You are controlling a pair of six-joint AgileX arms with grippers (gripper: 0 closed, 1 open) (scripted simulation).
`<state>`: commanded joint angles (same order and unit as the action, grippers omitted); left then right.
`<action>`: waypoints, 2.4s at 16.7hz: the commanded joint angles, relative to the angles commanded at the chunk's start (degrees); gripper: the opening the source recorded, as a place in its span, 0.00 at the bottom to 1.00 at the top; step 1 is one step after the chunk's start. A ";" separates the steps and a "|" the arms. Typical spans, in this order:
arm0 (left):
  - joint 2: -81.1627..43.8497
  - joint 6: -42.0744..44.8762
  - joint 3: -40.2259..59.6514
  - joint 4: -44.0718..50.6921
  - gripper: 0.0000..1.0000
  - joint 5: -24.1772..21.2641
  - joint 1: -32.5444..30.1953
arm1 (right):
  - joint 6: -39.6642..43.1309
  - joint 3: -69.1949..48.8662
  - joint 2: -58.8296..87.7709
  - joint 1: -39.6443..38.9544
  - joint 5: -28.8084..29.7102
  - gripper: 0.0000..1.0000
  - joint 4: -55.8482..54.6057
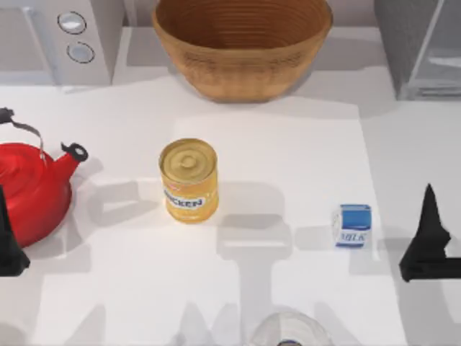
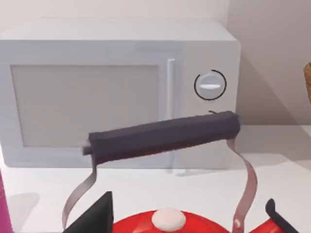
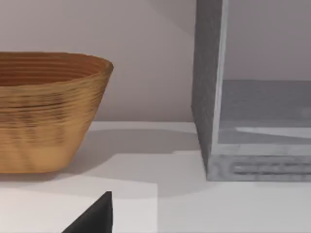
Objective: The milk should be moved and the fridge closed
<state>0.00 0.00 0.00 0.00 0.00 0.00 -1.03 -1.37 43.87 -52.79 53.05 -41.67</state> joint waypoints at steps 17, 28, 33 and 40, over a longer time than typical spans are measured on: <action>0.00 0.00 0.00 0.00 1.00 0.00 0.00 | -5.26 -5.66 43.58 -2.55 6.01 1.00 -29.62; 0.00 0.00 0.00 0.00 1.00 0.00 0.00 | -10.10 -13.41 82.54 -5.30 7.08 1.00 -57.44; 0.00 0.00 0.00 0.00 1.00 0.00 0.00 | -10.07 -13.25 82.60 -5.03 7.06 1.00 -57.44; 0.00 0.00 0.00 0.00 1.00 0.00 0.00 | -7.54 -14.74 82.35 0.24 1.68 1.00 -58.34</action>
<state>0.00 0.00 0.00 0.00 0.00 0.00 -8.57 -16.11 126.22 -52.55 54.73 -100.00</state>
